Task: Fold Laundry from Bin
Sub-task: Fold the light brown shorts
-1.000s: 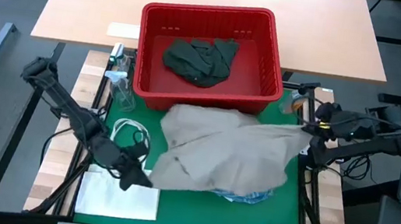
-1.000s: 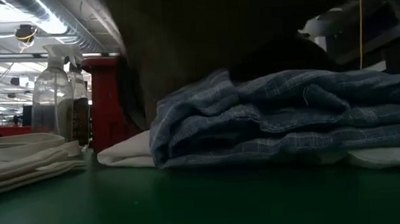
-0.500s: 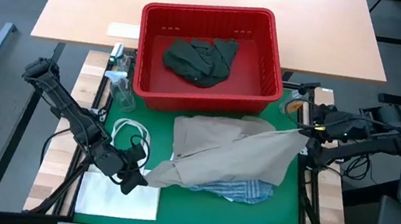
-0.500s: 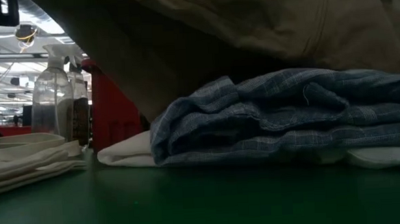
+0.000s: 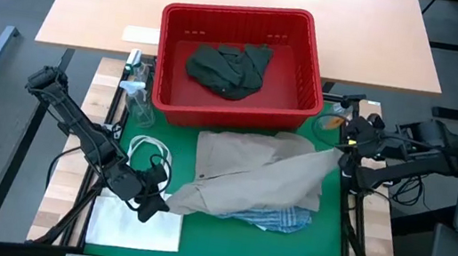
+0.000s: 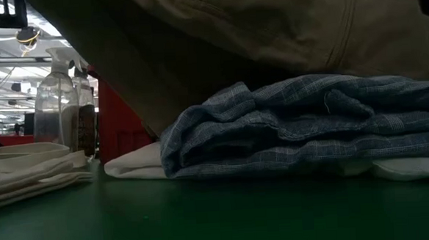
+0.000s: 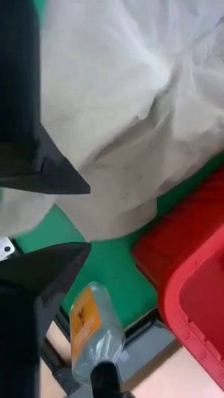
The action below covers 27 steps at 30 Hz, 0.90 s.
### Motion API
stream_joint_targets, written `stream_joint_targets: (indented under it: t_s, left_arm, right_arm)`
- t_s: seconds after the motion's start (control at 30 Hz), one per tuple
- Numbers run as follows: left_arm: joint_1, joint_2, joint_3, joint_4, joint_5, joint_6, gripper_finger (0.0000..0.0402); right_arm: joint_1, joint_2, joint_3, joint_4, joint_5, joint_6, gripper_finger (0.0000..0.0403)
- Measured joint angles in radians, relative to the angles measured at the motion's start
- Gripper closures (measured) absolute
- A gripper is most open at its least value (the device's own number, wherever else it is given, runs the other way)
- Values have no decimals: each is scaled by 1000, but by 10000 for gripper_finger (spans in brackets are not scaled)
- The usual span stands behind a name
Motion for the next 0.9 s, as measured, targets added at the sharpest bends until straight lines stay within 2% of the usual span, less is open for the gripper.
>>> stream_joint_targets:
  t_s: [0.13,0.27,0.4,0.47,0.67,0.83,0.9]
  left_arm:
    - [0,0,0,0,-3,0,401]
    - [0,0,0,0,-4,0,401]
    - [0,0,0,0,-4,0,401]
    - [0,0,0,0,-4,0,401]
    - [0,0,0,0,-4,0,401]
    - [0,0,0,0,-26,0,401]
    - [0,0,0,1,-36,-1,401]
  right_arm:
    - [0,0,0,0,-25,-5,249]
    - [0,-25,0,1,-78,-111,247]
    - [0,-75,0,1,-20,-120,248]
    - [0,-99,0,1,-36,-87,248]
    - [0,-155,-47,3,-328,112,248]
    - [0,-190,-234,20,-463,189,248]
    - [0,-200,-328,66,-553,187,248]
